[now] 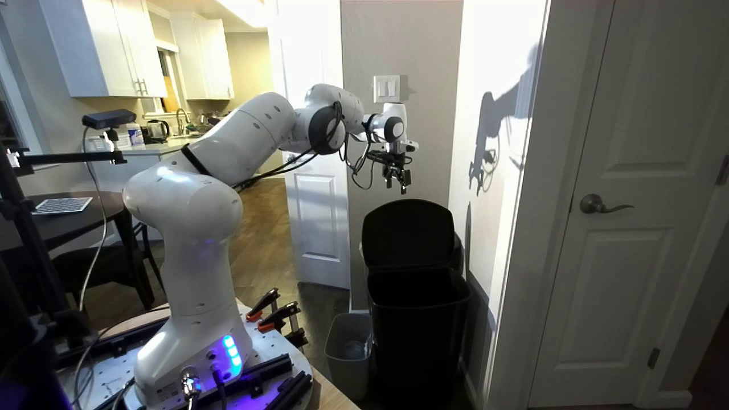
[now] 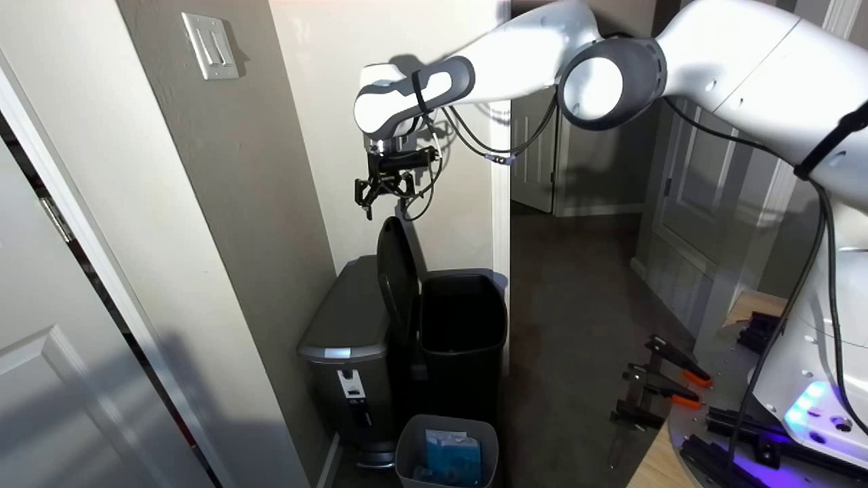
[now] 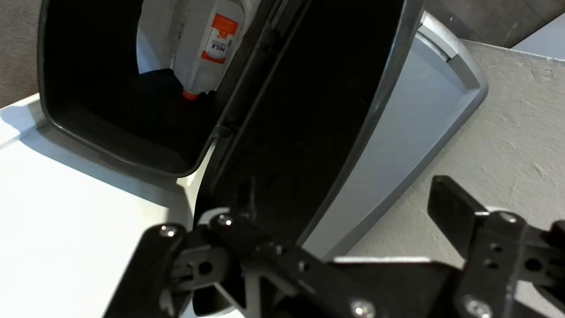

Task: Close the black bin

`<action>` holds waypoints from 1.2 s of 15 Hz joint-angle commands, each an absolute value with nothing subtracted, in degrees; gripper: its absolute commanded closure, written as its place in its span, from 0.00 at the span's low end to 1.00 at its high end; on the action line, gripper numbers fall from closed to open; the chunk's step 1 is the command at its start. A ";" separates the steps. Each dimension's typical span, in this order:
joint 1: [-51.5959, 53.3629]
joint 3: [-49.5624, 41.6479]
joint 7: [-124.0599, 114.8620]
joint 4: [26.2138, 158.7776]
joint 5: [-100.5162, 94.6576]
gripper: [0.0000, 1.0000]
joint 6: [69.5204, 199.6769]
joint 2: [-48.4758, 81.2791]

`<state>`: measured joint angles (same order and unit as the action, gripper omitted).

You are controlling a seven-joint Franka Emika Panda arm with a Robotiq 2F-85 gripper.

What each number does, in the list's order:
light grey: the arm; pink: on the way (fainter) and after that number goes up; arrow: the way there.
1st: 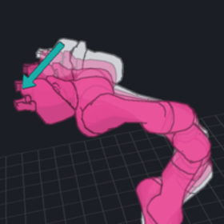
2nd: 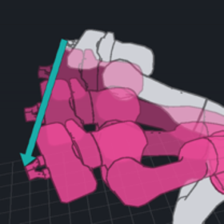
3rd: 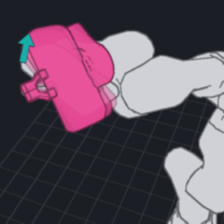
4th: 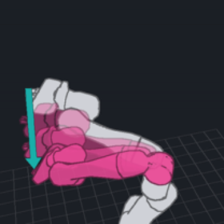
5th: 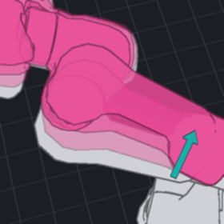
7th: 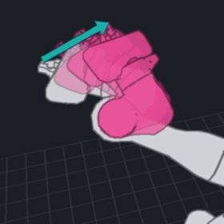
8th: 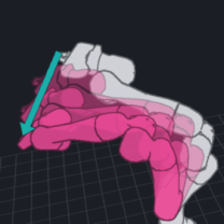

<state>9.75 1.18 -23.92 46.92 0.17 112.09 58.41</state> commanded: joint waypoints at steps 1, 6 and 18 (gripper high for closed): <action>9.49 1.11 -25.42 37.76 2.59 0.00 109.40 64.61; 8.89 1.23 -28.25 33.19 3.00 0.00 107.93 68.67; 8.36 0.52 -30.57 30.57 2.39 0.00 103.33 70.16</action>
<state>8.41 0.54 -28.88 32.42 2.05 105.50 69.17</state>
